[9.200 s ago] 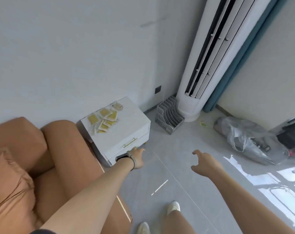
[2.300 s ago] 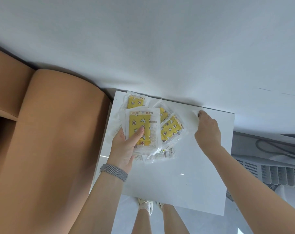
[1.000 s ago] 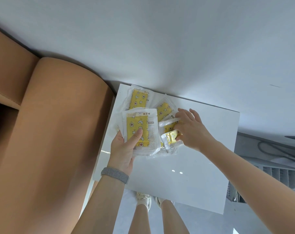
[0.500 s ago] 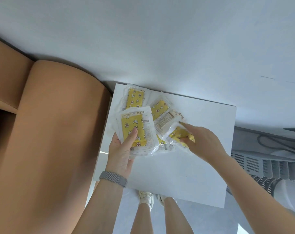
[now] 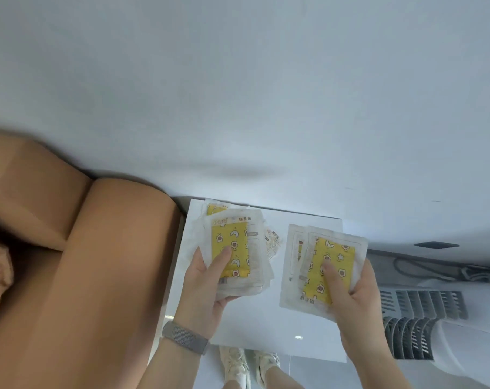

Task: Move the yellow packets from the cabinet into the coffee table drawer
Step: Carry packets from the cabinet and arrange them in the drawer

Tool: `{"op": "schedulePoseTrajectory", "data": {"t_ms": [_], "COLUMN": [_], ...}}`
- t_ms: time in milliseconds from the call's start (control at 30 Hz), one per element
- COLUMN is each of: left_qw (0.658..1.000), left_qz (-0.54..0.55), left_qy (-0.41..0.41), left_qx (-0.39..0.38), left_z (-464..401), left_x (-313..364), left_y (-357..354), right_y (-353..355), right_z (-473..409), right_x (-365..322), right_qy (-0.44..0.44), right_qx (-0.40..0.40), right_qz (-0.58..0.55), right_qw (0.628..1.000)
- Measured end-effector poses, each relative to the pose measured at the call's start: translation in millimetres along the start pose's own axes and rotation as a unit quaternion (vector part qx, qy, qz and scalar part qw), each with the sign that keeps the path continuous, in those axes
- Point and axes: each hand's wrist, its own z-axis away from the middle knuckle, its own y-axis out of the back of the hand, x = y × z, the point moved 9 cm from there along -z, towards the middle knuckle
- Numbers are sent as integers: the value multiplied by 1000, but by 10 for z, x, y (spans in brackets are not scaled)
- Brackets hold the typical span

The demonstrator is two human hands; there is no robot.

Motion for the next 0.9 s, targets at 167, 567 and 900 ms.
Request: {"op": "schedulePoseTrajectory", "data": {"t_ms": [167, 567, 900], "left_qw": [997, 965, 909], "left_qz": [-30, -132, -239], "left_qy": [-31, -65, -45], "left_qx": [-58, -218, -339], "left_z": [673, 2125, 3426], "left_x": [434, 619, -315], "left_y": [-446, -1874, -2947], "right_y": [230, 1598, 3226], "right_z": [491, 1844, 3204], "right_x": [-741, -1708, -1469], "right_qy": [45, 125, 140], "right_qx": [24, 203, 314], "right_qz": [-46, -79, -210], "right_qw": [998, 968, 915]}}
